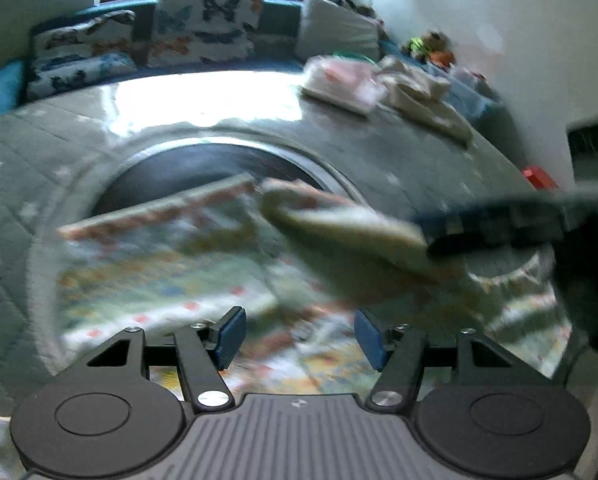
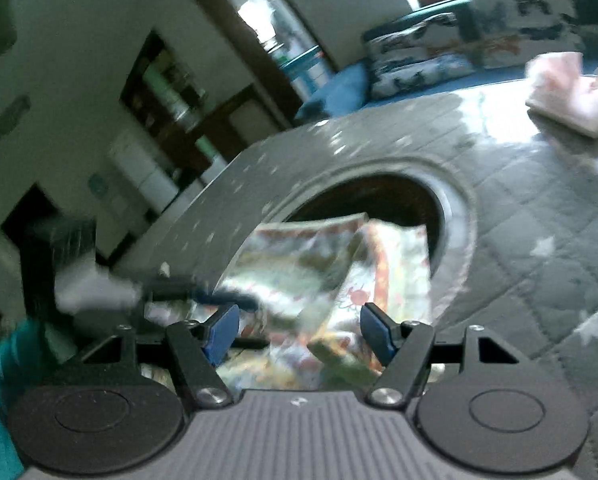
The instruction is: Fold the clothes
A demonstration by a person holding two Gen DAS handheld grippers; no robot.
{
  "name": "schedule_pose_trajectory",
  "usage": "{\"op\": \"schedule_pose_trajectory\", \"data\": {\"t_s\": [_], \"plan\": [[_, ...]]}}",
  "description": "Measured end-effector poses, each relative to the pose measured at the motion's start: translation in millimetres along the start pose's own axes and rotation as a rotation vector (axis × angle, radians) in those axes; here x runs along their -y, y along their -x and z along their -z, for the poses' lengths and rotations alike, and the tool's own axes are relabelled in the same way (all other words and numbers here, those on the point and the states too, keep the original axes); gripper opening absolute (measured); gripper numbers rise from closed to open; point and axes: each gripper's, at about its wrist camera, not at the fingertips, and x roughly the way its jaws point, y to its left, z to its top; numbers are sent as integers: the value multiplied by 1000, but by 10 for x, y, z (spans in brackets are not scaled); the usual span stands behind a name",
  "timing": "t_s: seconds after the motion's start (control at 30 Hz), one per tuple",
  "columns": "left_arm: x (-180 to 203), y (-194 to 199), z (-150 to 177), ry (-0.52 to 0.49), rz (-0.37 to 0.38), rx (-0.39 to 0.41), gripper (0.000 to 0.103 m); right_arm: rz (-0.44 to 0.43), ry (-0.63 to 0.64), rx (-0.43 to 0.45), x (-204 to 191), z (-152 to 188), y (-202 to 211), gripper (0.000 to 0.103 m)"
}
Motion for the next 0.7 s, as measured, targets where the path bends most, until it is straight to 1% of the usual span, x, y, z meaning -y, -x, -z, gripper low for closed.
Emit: {"op": "schedule_pose_trajectory", "data": {"t_s": [0.13,0.23,0.33,0.4,0.47,0.5,0.53,0.63,0.7], "plan": [[-117,69,-127,29,-34,37,62,4,39,-53,-107,137,-104,69],[-204,121,-222,51,-59,65,61,41,87,-90,-219,224,-217,69],[-58,8,-334,15,-17,79,56,75,141,-107,-358,314,-312,69],[47,-128,-402,-7,19,82,50,103,197,-107,-459,364,-337,69],[110,-301,-444,-15,30,57,46,115,224,-111,-517,386,-346,69],[139,-389,-463,-19,35,43,39,121,224,-108,-529,394,-345,68],[168,-477,-483,-22,39,29,36,126,220,-104,-540,403,-336,68],[163,-626,-450,-24,23,-5,35,136,213,-75,-539,407,-202,67],[149,-637,-429,-19,23,-7,35,161,200,-42,-517,374,-68,67]]}}
